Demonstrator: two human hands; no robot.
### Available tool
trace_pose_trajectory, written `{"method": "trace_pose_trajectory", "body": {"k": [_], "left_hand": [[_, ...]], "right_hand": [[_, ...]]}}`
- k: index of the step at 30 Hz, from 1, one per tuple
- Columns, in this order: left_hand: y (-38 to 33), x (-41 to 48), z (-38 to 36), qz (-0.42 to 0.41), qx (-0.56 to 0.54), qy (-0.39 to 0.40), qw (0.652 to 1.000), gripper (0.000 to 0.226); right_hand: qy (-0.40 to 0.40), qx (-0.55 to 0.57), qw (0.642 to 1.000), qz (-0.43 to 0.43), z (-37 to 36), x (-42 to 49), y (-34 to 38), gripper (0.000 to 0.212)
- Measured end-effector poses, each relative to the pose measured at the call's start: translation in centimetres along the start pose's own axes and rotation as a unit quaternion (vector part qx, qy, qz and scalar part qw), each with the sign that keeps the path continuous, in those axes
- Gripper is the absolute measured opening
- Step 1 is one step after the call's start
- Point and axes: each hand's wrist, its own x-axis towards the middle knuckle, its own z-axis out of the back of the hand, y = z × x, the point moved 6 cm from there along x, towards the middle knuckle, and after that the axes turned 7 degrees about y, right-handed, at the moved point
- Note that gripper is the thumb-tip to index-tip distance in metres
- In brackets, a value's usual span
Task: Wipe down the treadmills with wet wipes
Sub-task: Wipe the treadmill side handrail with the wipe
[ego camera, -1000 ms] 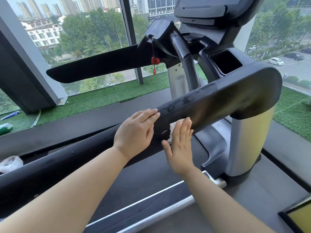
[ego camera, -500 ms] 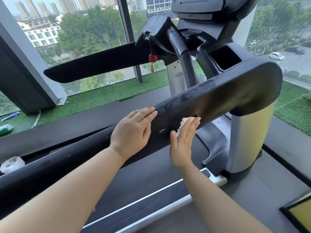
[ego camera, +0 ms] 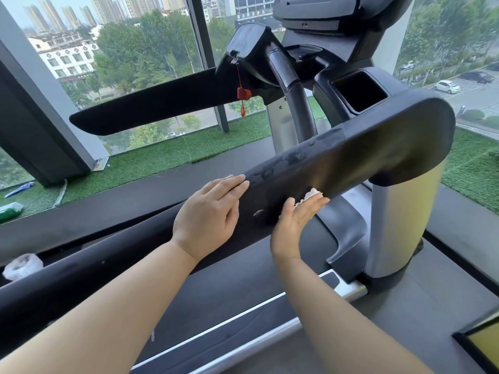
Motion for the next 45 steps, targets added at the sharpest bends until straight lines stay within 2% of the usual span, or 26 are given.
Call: {"method": "trace_pose_trajectory", "body": {"k": [3,5,11,13,15,17,19,22,25,27,29,31,34,36,40,42,45], "left_hand": [[-0.1,0.0,0.0,-0.003,0.007,0.002,1.0,0.036],[-0.1,0.0,0.0,-0.004,0.008,0.007,1.0,0.036],[0.1,0.0,0.0,0.006,-0.01,0.023,1.0,0.036],[0.3,0.0,0.0,0.012,-0.016,0.03,0.999,0.037],[0.4,0.0,0.0,0.016,-0.026,0.045,0.999,0.038],[0.5,-0.2,0.3,0.023,-0.052,0.055,0.997,0.039],[0.9,-0.9,1.0,0.034,-0.07,0.043,0.996,0.039],[1.7,-3.3,2.5,0.055,-0.032,0.0,0.998,0.037],[2.8,-5.4,3.1,0.105,0.001,-0.037,0.994,0.035],[3.1,-6.0,2.9,0.119,0.015,-0.052,0.991,0.033],[3.1,-6.2,2.5,0.115,0.035,-0.063,0.991,0.032],[3.1,-6.3,2.3,0.11,0.052,-0.076,0.99,0.031],[3.0,-6.3,2.2,0.108,0.064,-0.093,0.988,0.03],[2.9,-6.3,2.1,0.108,0.067,-0.1,0.987,0.03],[2.9,-6.3,2.2,0.102,0.065,-0.111,0.986,0.03],[2.9,-6.3,2.3,0.099,0.059,-0.114,0.987,0.03],[3.0,-6.4,2.3,0.099,0.054,-0.115,0.987,0.029]], "right_hand": [[0.071,0.017,0.997,0.002,-1.9,-3.2,-0.7,0.076],[0.09,0.04,0.995,0.001,-2.0,-3.8,-0.8,0.073],[-0.006,0.112,0.99,-0.082,0.3,-0.4,0.7,0.062],[0.026,0.097,0.991,-0.085,-1.5,-2.1,0.2,0.068],[0.085,0.067,0.993,-0.041,-3.5,-4.7,-0.5,0.079],[0.106,0.036,0.994,-0.013,-3.6,-5.1,-1.1,0.083],[0.077,0.018,0.996,-0.033,-2.2,-3.0,-1.1,0.083],[0.015,0.005,0.999,-0.046,0.0,-0.9,0.2,0.072],[0.054,-0.069,0.995,0.041,-2.0,-3.0,1.2,0.079],[0.11,-0.15,0.974,0.129,-3.8,-5.5,0.6,0.079],[0.122,-0.216,0.952,0.177,-3.7,-5.3,-0.3,0.079],[0.087,-0.245,0.945,0.198,-2.4,-3.3,0.5,0.073],[0.036,-0.245,0.952,0.181,-0.8,-0.9,2.3,0.07],[0.037,-0.26,0.946,0.193,-1.6,-1.7,2.8,0.074],[0.096,-0.368,0.872,0.309,-3.8,-5.1,0.9,0.072],[0.091,-0.394,0.85,0.337,-2.7,-4.2,1.0,0.068],[0.068,-0.38,0.871,0.302,-1.1,-2.2,2.2,0.071]]}}
